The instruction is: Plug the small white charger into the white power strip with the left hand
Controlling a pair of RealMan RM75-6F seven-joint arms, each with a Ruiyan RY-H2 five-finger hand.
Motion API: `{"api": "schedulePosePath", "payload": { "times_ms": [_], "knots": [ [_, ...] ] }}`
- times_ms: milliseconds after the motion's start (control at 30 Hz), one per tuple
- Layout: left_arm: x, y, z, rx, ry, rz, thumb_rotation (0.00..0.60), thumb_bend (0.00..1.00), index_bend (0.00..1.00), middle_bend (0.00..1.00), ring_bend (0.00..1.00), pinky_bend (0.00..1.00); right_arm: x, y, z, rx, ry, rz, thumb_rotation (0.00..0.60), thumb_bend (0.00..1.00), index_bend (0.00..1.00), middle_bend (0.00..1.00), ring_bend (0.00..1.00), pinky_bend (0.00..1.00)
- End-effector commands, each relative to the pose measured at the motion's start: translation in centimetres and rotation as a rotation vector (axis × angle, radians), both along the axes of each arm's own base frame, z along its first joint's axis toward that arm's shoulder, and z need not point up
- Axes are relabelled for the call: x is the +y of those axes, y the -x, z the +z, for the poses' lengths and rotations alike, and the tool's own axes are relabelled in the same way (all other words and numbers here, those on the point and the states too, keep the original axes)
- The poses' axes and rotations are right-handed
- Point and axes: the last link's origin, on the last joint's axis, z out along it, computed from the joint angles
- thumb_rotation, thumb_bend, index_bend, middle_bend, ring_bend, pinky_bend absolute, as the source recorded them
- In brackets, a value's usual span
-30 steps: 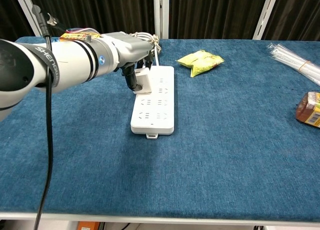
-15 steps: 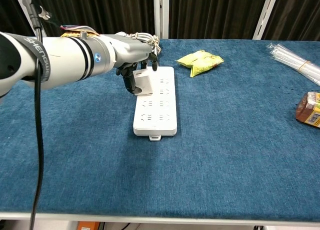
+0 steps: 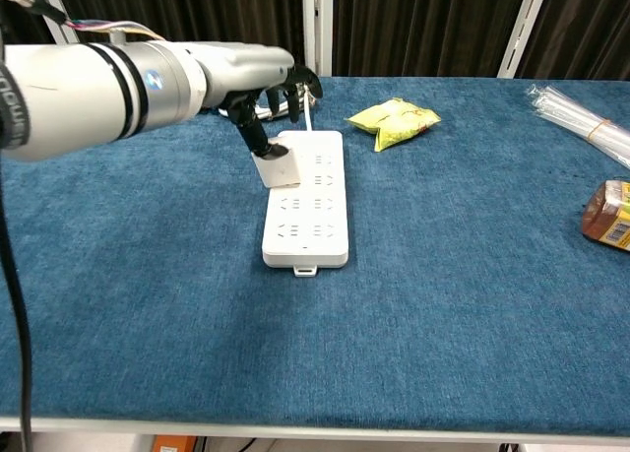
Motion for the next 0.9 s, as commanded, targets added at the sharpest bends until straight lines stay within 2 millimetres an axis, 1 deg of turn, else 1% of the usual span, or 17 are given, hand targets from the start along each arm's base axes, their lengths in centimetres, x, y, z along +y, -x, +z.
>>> {"api": "schedulePosePath", "payload": {
  "times_ms": [33,67,100,167,200,233,300,367,500,667,900],
  "knots": [
    [0.0,0.4,2.1,-0.532,0.043,0.143,0.600,0.34,0.35,0.43,0.39,0.51,0.0,0.0,0.0,0.001,-0.002,0.003,0.600,0.11,0.00,0.02,0.00,0.00],
    [0.2,0.6,2.0,-0.616,0.062,0.182,0.600,0.34,0.42,0.49,0.46,0.55,0.0,-0.1,0.0,0.001,-0.002,0.005,0.600,0.11,0.00,0.02,0.00,0.00],
    [0.4,0.9,1.9,-0.696,0.081,0.228,0.600,0.35,0.47,0.52,0.49,0.58,0.0,-0.1,0.0,0.002,-0.002,0.006,0.600,0.11,0.00,0.02,0.00,0.00],
    [0.7,1.3,1.7,-0.863,0.126,0.314,0.600,0.37,0.60,0.64,0.60,0.66,0.0,-0.2,0.1,0.005,0.002,0.009,0.600,0.11,0.00,0.02,0.00,0.00],
    [0.8,1.5,1.5,-0.936,0.140,0.355,0.600,0.38,0.64,0.67,0.64,0.69,-0.1,-0.2,0.2,0.007,0.005,0.010,0.600,0.11,0.00,0.02,0.00,0.00],
    [0.9,1.7,1.4,-1.025,0.157,0.406,0.600,0.39,0.69,0.73,0.70,0.75,-0.1,-0.2,0.3,0.011,0.009,0.012,0.600,0.11,0.00,0.02,0.00,0.00],
    [0.9,1.9,1.1,-1.122,0.198,0.468,0.600,0.41,0.76,0.81,0.78,0.85,-0.2,-0.4,0.6,0.018,0.017,0.016,0.600,0.11,0.00,0.02,0.00,0.00],
    [0.8,2.0,0.8,-1.205,0.242,0.513,0.600,0.45,0.81,0.88,0.84,0.92,-0.2,-0.6,1.0,0.027,0.027,0.022,0.600,0.11,0.00,0.02,0.00,0.00],
    [0.4,2.1,0.0,-1.280,0.330,0.568,0.600,0.49,0.86,0.95,0.90,0.96,-0.3,-0.9,1.5,0.043,0.043,0.030,0.600,0.11,0.00,0.02,0.00,0.00],
    [0.3,2.4,-1.1,-1.308,0.399,0.601,0.600,0.50,0.89,0.97,0.92,0.98,-0.3,-1.1,1.7,0.049,0.048,0.027,0.600,0.11,0.00,0.02,0.00,0.00],
    [0.5,2.5,-2.8,-1.351,0.460,0.650,0.600,0.51,0.90,0.99,0.94,0.99,-0.4,-1.0,1.2,0.046,0.035,0.014,0.600,0.11,0.00,0.02,0.00,0.00]
  ]
}}
